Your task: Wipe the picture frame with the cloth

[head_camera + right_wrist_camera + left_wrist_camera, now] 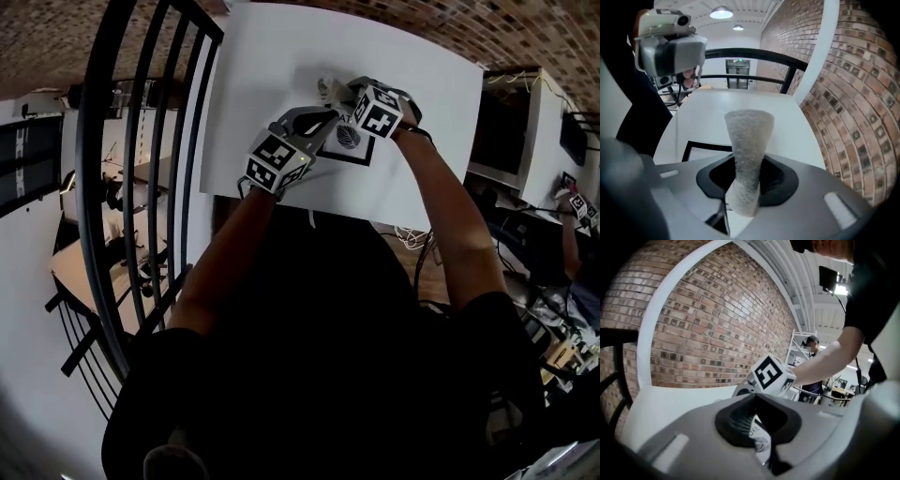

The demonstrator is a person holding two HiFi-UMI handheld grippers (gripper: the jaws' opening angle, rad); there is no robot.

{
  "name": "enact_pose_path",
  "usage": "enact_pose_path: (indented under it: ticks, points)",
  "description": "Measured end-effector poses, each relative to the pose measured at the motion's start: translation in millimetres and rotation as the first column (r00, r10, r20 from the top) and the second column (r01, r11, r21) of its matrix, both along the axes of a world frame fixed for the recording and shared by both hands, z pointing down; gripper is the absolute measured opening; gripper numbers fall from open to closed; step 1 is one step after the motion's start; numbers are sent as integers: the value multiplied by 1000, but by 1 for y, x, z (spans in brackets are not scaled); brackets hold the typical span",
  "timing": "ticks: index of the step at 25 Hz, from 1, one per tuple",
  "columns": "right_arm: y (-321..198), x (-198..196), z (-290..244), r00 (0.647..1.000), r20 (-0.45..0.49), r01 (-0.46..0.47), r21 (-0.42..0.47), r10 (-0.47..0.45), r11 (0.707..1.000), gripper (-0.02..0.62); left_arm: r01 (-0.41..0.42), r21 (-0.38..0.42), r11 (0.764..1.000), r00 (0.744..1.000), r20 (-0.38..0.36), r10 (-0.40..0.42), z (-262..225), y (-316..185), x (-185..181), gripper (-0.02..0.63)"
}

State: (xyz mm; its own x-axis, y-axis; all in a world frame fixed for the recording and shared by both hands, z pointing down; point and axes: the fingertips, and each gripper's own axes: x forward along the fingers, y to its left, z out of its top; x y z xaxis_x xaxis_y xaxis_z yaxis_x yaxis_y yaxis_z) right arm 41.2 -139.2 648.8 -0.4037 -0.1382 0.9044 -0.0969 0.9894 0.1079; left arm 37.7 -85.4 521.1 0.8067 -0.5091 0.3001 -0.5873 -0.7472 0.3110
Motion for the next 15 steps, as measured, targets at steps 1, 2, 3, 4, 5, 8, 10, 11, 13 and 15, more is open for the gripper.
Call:
enact_pose_path:
  ticks: [1, 2, 3, 4, 5, 8, 10, 11, 13, 15]
  points:
    - [-2, -2, 7, 999, -32, 15, -7, -15, 1000, 120, 4, -7, 1000, 1000, -2, -4, 1, 0, 0, 0]
    - [-4, -3, 13, 998, -63, 28, -15, -29, 999, 120, 8, -12, 1000, 1000, -2, -8, 4, 0, -1, 0]
    - [-5, -5, 18, 995, -92, 40, -21, -41, 999, 120, 12, -16, 1000, 1000, 2, -12, 7, 0, -1, 1]
    - [-7, -7, 23, 991, -119, 51, -24, -53, 998, 120, 17, -18, 1000, 1000, 7, -17, 11, 0, -2, 0]
    - [-8, -9, 27, 987, -145, 63, -26, -66, 998, 120, 25, -23, 999, 1000, 14, -24, 15, -1, -3, 0]
    - [-9, -10, 40, 975, -204, 85, -38, -91, 996, 120, 47, -49, 998, 999, 24, -46, 23, -2, -11, 0]
    - [-7, -8, 42, 975, -204, 74, -50, -83, 996, 120, 45, -56, 997, 999, 27, -44, 26, -2, -14, 0]
    - [-7, -6, 42, 977, -200, 66, -52, -76, 996, 120, 42, -57, 997, 999, 23, -41, 25, -2, -13, 0]
    - [-8, 1, 42, 977, -202, 56, -52, -65, 997, 120, 42, -47, 998, 999, 17, -41, 26, -4, -13, 0]
    - [-8, 9, 43, 975, -216, 48, -51, -58, 998, 120, 42, -46, 998, 999, 15, -42, 27, -5, -14, 0]
